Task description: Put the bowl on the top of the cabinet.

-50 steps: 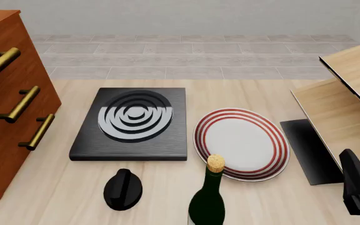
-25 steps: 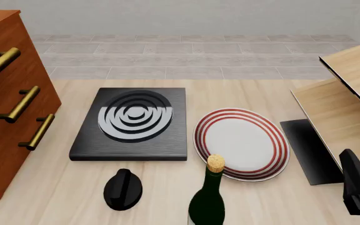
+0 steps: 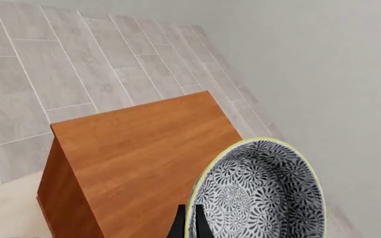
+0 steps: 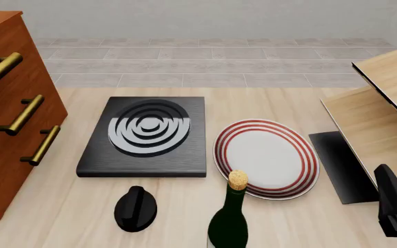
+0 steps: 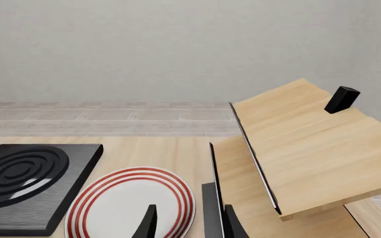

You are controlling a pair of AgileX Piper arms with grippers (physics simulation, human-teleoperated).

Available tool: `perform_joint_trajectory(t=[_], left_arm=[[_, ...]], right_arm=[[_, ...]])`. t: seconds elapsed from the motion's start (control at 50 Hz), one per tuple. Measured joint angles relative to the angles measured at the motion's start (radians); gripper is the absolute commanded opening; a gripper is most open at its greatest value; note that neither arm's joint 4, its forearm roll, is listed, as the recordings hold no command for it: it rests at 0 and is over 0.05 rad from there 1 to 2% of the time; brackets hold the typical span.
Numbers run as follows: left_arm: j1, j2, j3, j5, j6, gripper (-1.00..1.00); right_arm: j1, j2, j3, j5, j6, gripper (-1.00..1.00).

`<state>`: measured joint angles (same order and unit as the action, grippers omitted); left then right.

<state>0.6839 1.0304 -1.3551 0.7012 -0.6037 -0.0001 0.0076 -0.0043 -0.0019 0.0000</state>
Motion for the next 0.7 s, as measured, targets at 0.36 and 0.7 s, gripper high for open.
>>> perform_joint_trajectory(t=[0.36,0.7], left_arm=[[0.004,0.027,-0.006,-0.001,0.031,-1.0],[0.017,0.056,-0.008,-0.001,0.062,-1.0]], right_arm=[[0.0,0.0,0.0,0.0,0.0,1.0],[0.0,0.0,0.0,0.0,0.0,1.0]])
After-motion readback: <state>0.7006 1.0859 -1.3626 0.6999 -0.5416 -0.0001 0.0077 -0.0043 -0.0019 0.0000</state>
